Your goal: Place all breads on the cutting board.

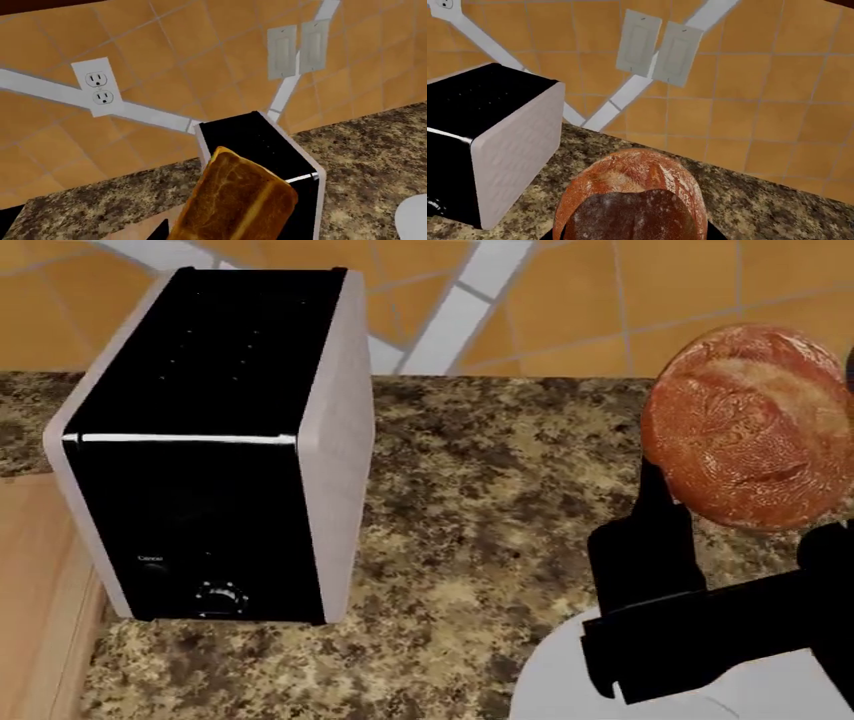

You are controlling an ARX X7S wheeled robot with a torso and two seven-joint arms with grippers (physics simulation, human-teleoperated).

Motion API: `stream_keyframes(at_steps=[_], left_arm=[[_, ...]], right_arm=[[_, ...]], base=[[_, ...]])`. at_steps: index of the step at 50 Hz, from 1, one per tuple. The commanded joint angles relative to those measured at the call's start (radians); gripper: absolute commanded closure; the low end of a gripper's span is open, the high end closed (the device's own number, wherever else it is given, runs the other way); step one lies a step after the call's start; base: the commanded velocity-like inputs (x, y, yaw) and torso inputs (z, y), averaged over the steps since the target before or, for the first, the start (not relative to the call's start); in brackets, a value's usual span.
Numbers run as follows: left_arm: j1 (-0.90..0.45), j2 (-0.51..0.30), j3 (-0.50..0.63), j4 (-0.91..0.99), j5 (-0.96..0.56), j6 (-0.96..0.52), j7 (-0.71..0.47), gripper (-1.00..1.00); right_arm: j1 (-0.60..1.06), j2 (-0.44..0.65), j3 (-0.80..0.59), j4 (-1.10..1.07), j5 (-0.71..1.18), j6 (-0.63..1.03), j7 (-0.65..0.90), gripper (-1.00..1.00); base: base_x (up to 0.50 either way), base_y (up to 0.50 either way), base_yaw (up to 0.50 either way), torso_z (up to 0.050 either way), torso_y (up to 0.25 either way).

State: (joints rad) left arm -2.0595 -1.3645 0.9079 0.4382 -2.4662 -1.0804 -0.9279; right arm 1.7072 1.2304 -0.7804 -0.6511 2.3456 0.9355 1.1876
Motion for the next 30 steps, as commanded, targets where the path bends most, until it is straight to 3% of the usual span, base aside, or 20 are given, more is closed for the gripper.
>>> stream_keyframes(at_steps=[1,30], left_arm=[[-0.032,-0.009,-0.017,-0.008,0.005,0.007,-0.017,1.0],[-0.008,0.01,-0.033,-0.006,0.034,0.014,-0.02,1.0]], right_arm=[[-0.011,-0.003,0.008,-0.004,-0.023,0.004,-0.017,1.0],[-0.052,-0.004,0.009,-0.018,-0.055,-0.014,-0.043,1.0]], base=[[0.0,0.5,0.0,0.0,0.0],[-0.01,0.5,0.0,0.0,0.001]])
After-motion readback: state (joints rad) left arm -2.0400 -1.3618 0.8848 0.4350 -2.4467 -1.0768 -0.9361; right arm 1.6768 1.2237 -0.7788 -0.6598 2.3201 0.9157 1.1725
